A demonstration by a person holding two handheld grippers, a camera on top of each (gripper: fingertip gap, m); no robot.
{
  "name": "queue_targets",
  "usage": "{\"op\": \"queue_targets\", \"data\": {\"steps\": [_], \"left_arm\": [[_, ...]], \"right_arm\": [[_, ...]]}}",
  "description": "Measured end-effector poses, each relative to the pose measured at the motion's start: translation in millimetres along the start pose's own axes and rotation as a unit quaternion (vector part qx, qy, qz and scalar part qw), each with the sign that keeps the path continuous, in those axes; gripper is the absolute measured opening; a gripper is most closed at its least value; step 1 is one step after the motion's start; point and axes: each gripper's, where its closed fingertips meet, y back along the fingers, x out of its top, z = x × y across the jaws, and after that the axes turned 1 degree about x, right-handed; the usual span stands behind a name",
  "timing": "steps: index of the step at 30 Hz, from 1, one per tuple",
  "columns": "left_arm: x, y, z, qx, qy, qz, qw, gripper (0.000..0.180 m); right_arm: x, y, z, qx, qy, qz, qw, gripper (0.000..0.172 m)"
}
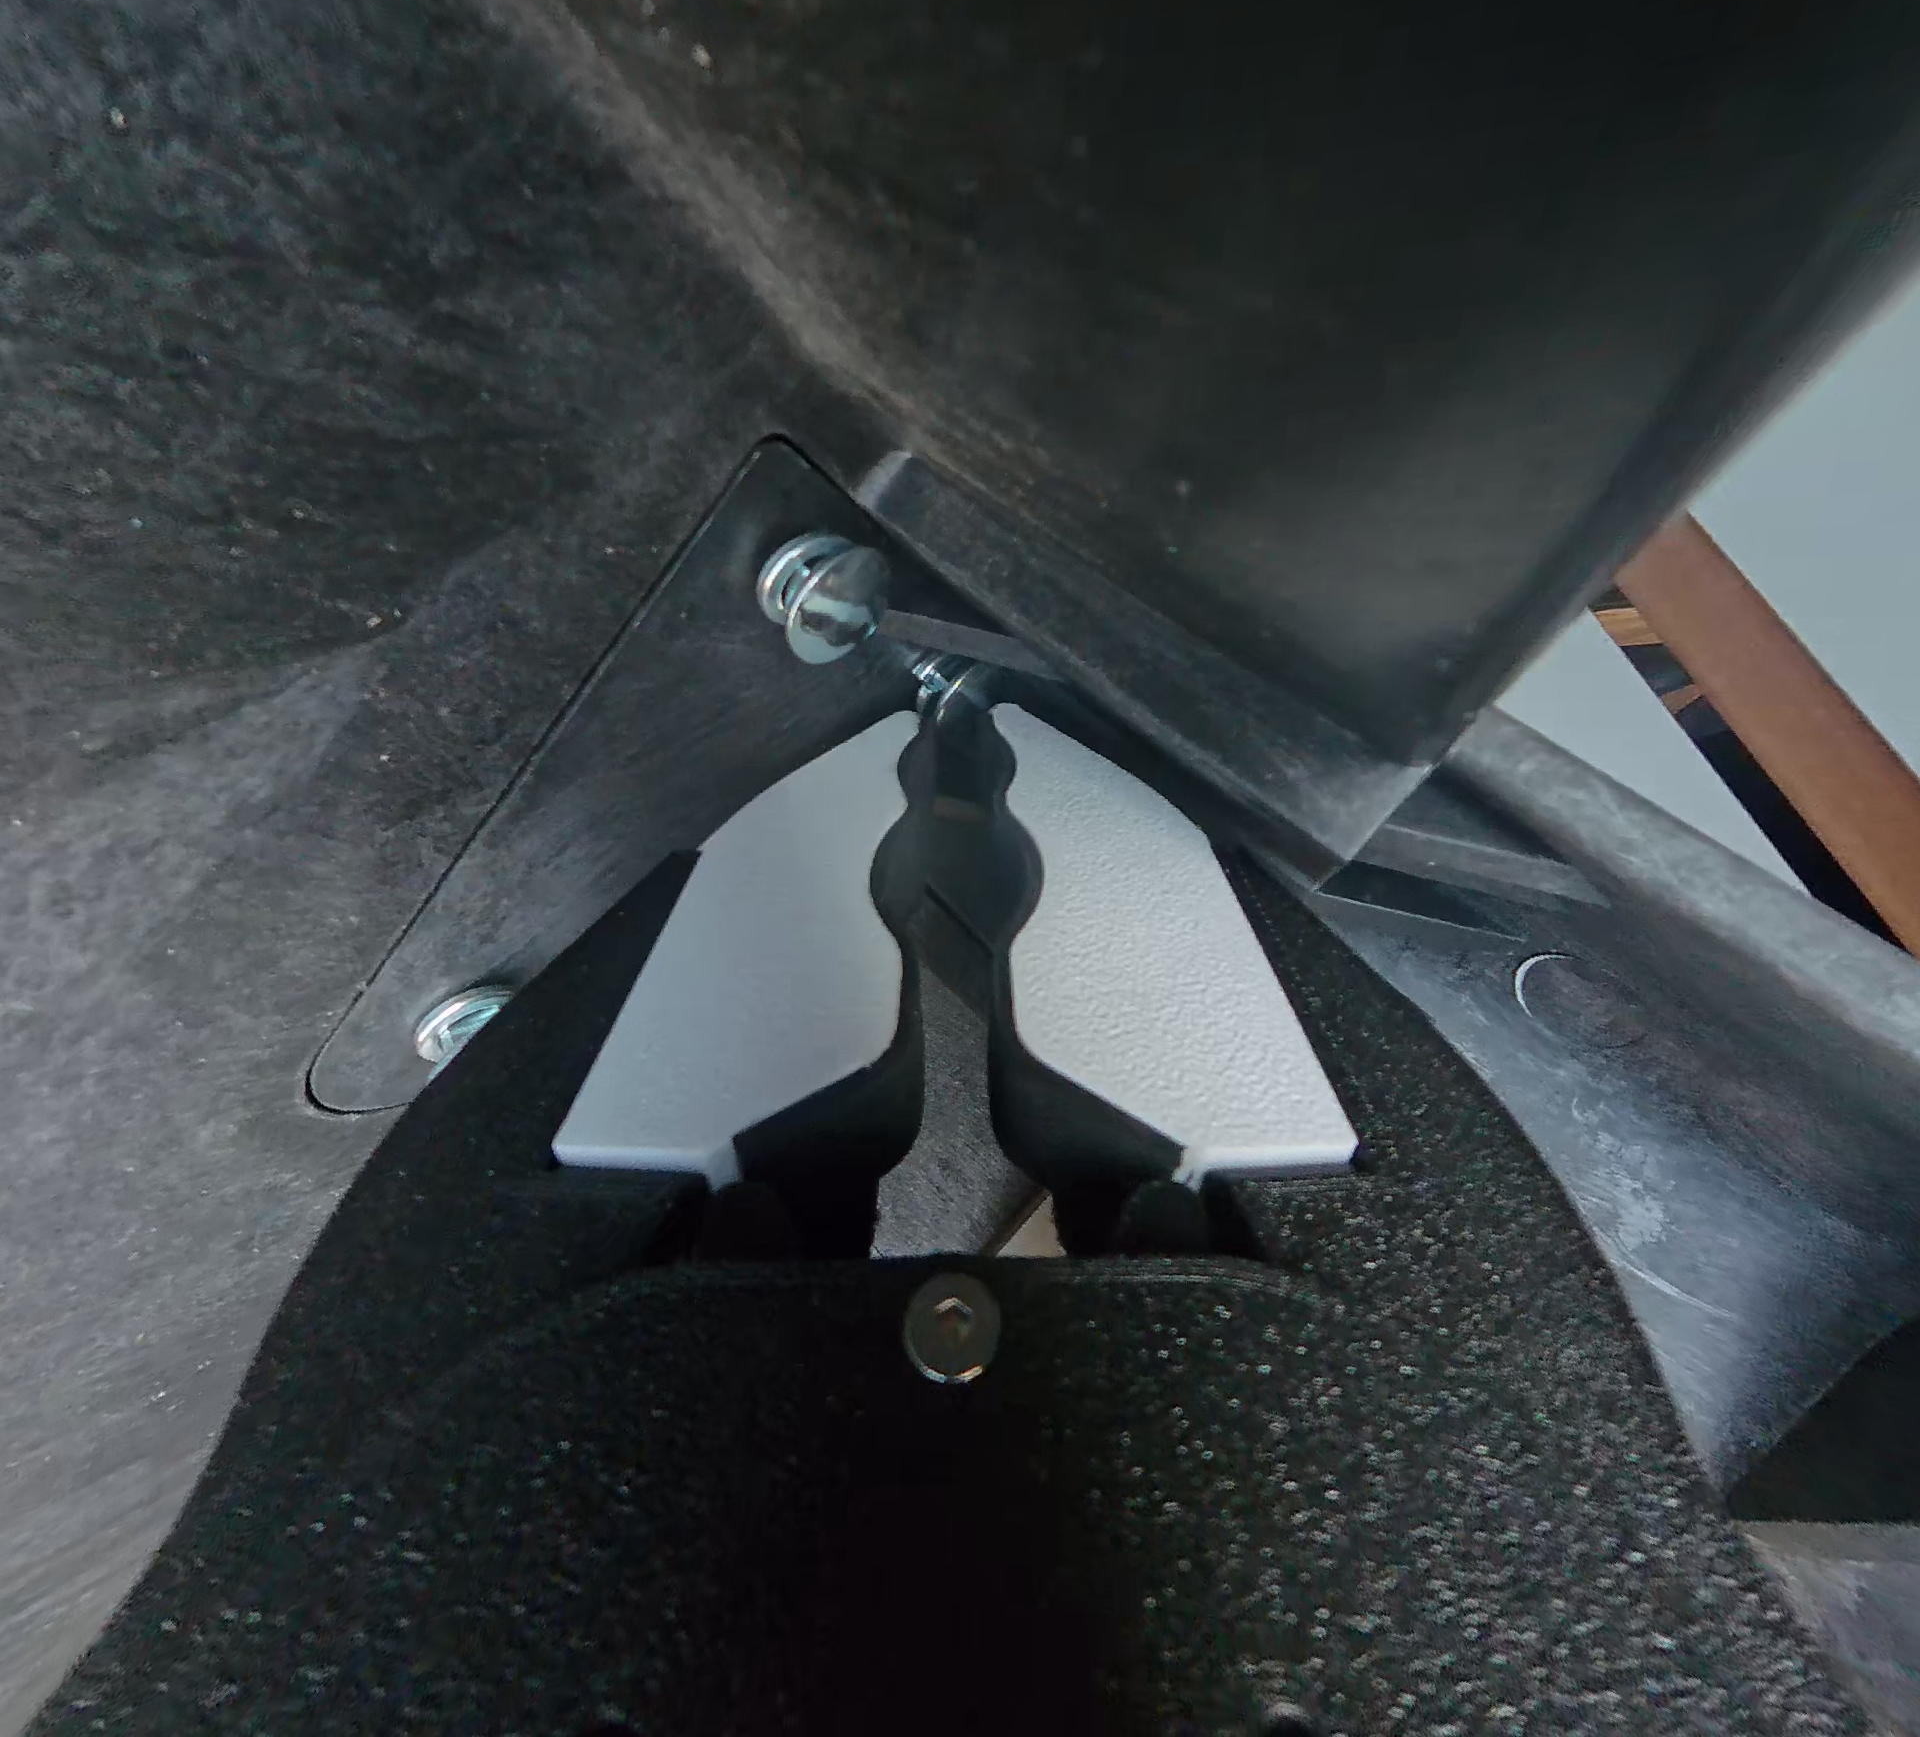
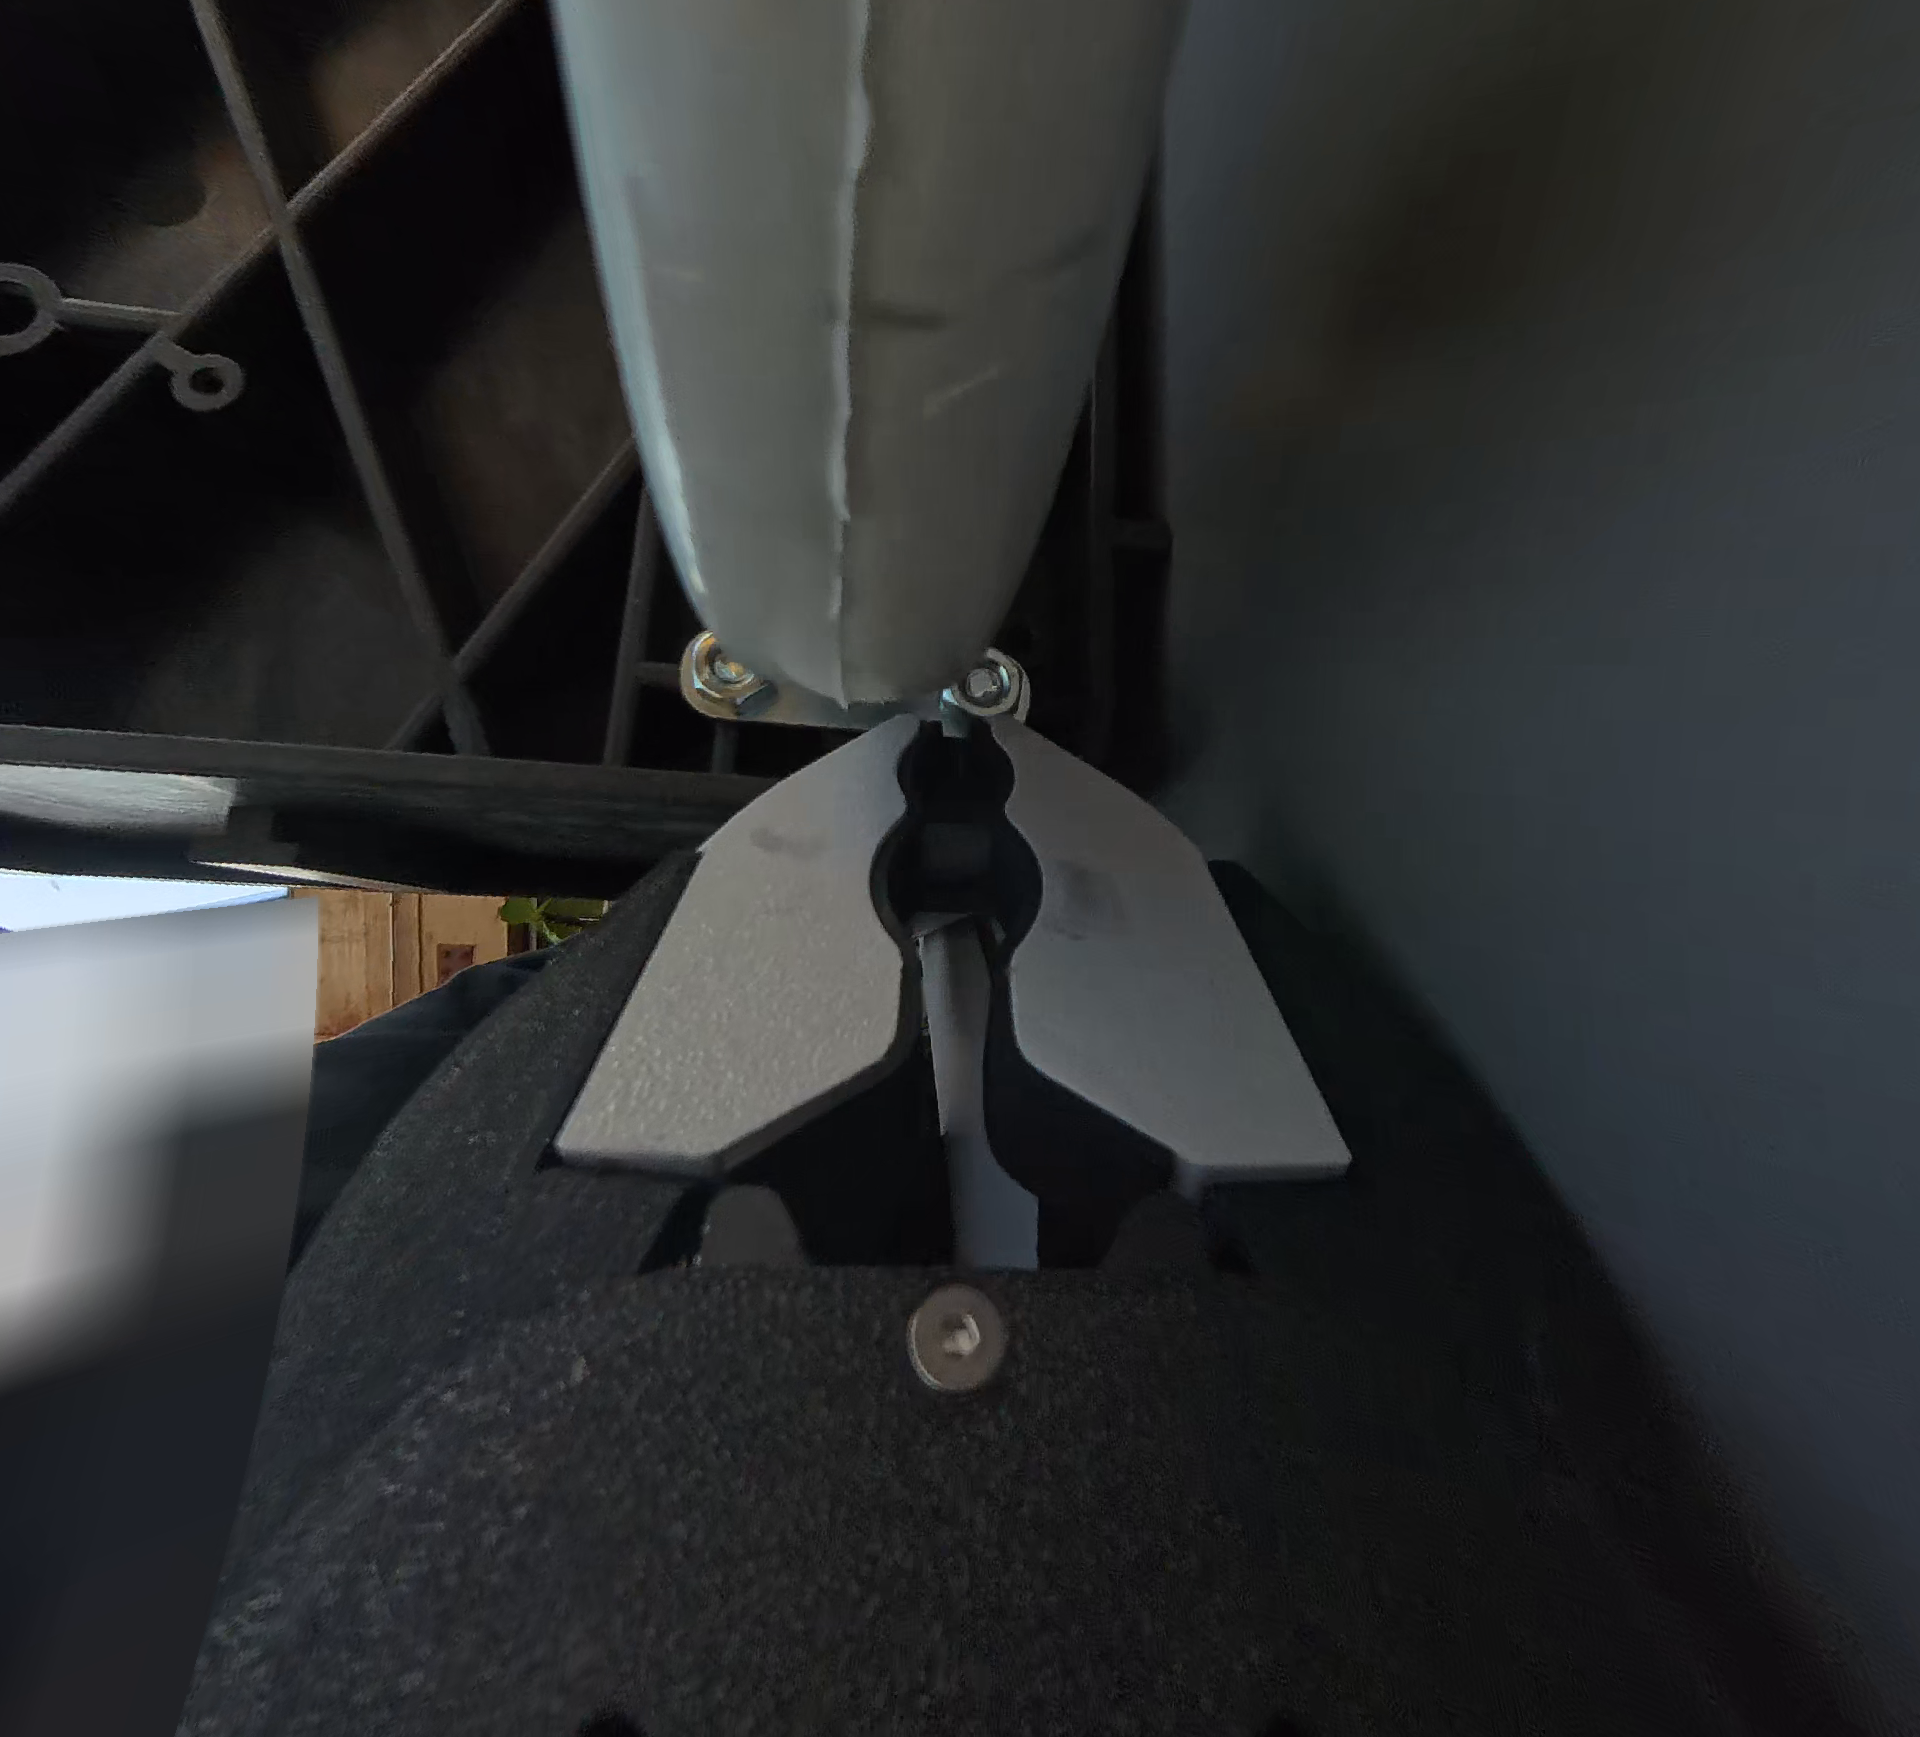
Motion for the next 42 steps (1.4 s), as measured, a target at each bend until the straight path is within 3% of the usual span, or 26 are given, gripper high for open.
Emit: {"op": "queue_targets", "data": {"steps": [9, 17, 42], "left_arm": [[-0.5, 0.4, 0.7, 0.0, -0.004, -0.001, 1.0, 0.007], [-0.7, 0.5, 1.3, -0.003, -0.008, 0.0, 1.0, 0.007], [-0.5, -0.2, 1.9, -0.009, -0.013, 0.001, 1.0, 0.007]], "right_arm": [[3.9, 0.9, 0.8, -0.002, -0.001, 0.017, 1.0, 0.001], [4.5, -3.9, 3.5, -0.022, 0.011, 0.013, 1.0, 0.013], [1.3, -3.3, 0.7, -0.013, -0.018, 0.006, 1.0, 0.017]]}}
